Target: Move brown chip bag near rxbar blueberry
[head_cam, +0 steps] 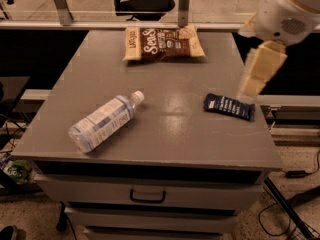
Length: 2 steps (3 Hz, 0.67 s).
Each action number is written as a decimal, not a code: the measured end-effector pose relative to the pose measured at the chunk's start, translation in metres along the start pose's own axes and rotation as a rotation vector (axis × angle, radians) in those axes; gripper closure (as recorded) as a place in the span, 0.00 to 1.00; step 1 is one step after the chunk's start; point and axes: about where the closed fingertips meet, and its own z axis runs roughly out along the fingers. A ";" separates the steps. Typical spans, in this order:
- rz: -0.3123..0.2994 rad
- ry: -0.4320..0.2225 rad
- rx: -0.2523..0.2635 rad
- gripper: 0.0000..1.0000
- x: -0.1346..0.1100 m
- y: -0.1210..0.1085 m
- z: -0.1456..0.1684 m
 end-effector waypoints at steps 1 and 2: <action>-0.024 -0.047 -0.012 0.00 -0.027 -0.031 0.021; -0.026 -0.115 -0.035 0.00 -0.053 -0.065 0.049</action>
Offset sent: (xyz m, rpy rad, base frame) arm 0.1091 0.0620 -0.0226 0.1506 0.0245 0.0921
